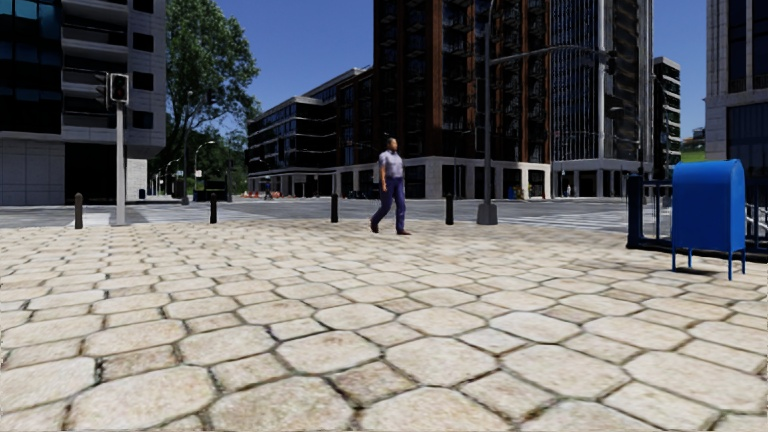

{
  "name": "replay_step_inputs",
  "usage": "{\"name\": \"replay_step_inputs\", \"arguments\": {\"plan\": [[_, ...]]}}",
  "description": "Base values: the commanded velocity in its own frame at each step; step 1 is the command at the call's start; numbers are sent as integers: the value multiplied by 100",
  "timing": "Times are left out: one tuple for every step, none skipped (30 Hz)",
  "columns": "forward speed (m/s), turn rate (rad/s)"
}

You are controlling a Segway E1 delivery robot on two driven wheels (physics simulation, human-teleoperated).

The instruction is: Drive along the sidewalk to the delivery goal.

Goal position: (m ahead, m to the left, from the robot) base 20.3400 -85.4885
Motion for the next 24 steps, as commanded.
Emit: {"name": "replay_step_inputs", "arguments": {"plan": [[159,0],[159,0],[159,0],[159,0],[159,0],[159,0],[159,0],[159,0],[159,0],[159,0],[158,0],[158,0],[158,0],[158,0],[158,0],[158,0],[158,0],[158,0],[156,0],[156,0],[155,0],[155,0],[154,0],[154,0]]}}
